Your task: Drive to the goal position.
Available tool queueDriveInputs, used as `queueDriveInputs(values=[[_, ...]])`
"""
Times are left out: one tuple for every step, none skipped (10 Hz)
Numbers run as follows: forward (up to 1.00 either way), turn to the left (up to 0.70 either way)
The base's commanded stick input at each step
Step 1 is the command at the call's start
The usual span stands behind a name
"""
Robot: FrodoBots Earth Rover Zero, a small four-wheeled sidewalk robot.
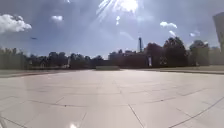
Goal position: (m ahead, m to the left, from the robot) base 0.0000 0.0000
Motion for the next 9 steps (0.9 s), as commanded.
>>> queueDriveInputs(values=[[0.04, 0.00], [0.05, 0.00], [0.05, 0.00], [0.05, 0.00], [0.04, 0.00], [0.04, 0.00], [0.04, 0.00], [0.05, 0.00], [0.04, 0.00]])
